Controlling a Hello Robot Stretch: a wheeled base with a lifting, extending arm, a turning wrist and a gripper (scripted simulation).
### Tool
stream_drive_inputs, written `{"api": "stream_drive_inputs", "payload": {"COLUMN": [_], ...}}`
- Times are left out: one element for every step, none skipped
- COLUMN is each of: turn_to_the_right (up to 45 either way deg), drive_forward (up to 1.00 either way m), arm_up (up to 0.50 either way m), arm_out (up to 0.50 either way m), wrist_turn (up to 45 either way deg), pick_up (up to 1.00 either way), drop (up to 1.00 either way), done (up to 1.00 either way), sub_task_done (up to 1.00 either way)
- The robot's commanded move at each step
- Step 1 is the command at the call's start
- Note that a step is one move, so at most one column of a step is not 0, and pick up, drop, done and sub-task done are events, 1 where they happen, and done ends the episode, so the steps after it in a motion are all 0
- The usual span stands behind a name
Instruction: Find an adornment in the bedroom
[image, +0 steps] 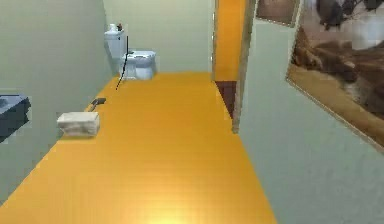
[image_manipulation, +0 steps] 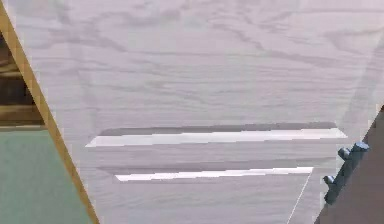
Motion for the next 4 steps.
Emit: {"api": "stream_drive_inputs", "payload": {"turn_to_the_right": [0.0, 0.0, -6.0, 0.0], "drive_forward": [1.00, 1.00, 0.00, 0.35], "arm_up": [0.00, 0.00, 0.00, 0.00], "arm_out": [0.00, 0.00, 0.00, 0.00], "wrist_turn": [0.0, 0.0, 0.0, 0.0], "pick_up": [0.00, 0.00, 0.00, 0.00], "drop": [0.00, 0.00, 0.00, 0.00], "done": [0.00, 0.00, 0.00, 0.00], "sub_task_done": [0.00, 0.00, 0.00, 0.00]}}
